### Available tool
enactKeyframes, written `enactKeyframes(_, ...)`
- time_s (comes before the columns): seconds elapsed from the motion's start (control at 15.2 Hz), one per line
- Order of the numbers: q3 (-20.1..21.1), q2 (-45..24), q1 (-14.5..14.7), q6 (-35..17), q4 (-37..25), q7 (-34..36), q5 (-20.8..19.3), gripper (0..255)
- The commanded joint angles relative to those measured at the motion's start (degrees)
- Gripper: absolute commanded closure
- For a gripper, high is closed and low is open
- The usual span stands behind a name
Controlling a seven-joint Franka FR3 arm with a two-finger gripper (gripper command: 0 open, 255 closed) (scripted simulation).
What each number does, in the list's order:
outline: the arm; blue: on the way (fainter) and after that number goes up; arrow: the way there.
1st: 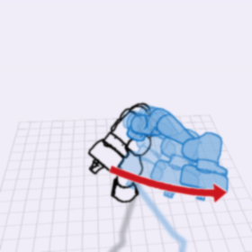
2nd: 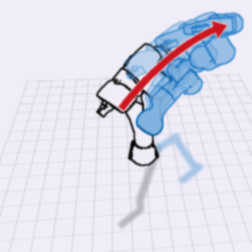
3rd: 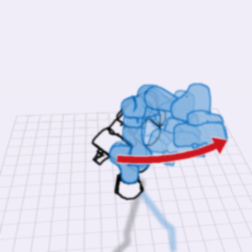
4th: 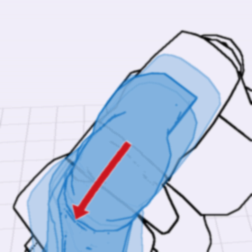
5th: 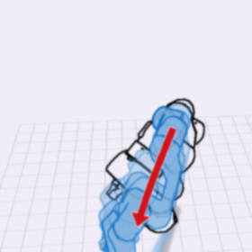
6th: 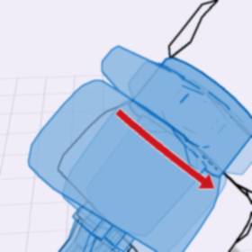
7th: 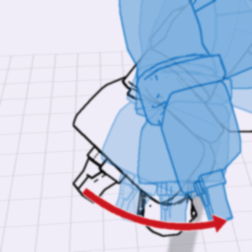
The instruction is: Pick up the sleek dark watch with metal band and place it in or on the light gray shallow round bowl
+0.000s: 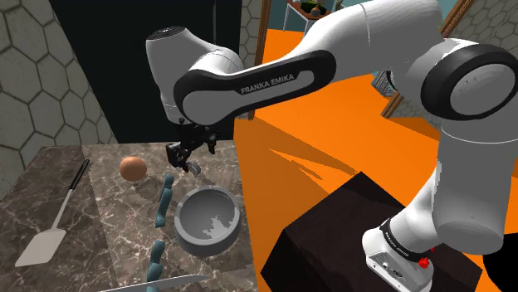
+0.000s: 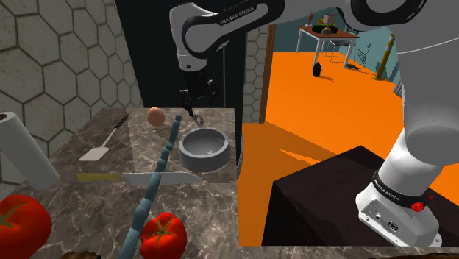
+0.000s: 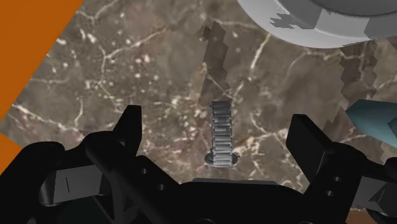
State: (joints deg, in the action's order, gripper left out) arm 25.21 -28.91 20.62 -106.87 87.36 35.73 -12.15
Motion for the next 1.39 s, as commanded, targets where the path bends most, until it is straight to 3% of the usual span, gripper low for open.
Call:
enactKeyframes(0.0, -0.3, -2.4, 1.0, -0.2, -2.1, 0.4, -0.9, 0)
enactKeyframes(0.46, -0.7, -3.4, 0.8, -4.7, 1.5, 0.9, -1.6, 0)
enactKeyframes(0.92, -0.7, -3.4, 0.8, -4.7, 1.5, 0.9, -1.6, 0)
enactKeyframes(0.99, -0.7, -3.4, 0.8, -4.7, 1.5, 0.9, -1.6, 255)
enactKeyframes(1.32, -0.7, -3.4, 0.8, -4.7, 1.5, 0.9, -1.6, 255)
